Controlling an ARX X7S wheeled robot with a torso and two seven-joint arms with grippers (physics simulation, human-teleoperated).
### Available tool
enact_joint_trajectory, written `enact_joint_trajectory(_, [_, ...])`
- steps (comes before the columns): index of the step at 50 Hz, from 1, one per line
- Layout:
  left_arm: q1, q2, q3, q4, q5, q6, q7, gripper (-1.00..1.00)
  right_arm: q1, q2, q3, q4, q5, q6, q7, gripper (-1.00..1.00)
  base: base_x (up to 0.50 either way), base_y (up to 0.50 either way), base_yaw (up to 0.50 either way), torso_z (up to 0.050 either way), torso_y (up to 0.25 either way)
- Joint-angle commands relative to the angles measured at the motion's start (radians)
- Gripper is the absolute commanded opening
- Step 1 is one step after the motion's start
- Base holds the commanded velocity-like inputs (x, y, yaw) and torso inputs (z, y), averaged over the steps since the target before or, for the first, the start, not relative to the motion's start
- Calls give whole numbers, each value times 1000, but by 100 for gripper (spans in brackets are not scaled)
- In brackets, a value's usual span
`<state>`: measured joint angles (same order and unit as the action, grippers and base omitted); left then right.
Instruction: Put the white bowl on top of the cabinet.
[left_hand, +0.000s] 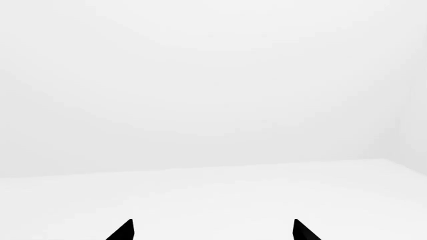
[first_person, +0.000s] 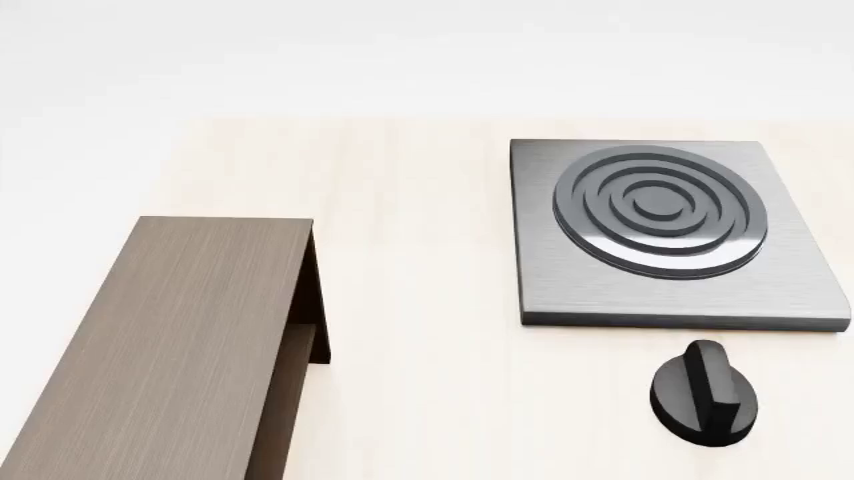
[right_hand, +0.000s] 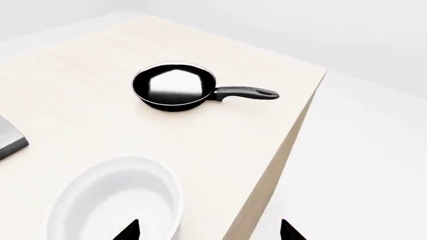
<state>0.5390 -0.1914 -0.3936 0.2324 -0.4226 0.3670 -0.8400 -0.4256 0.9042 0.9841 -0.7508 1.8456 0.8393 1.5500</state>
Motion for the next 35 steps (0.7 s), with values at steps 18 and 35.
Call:
enact_joint_trajectory(18, [-4, -5, 7, -8, -2, 2, -2, 100, 23, 129, -159, 61, 48, -168, -4, 100, 0, 0, 0, 0, 0])
enact_joint_trajectory(35, [-6, -9, 11, -9, 2, -3, -7, 100, 107, 210, -314, 158, 86, -264, -36, 100, 0, 0, 0, 0, 0])
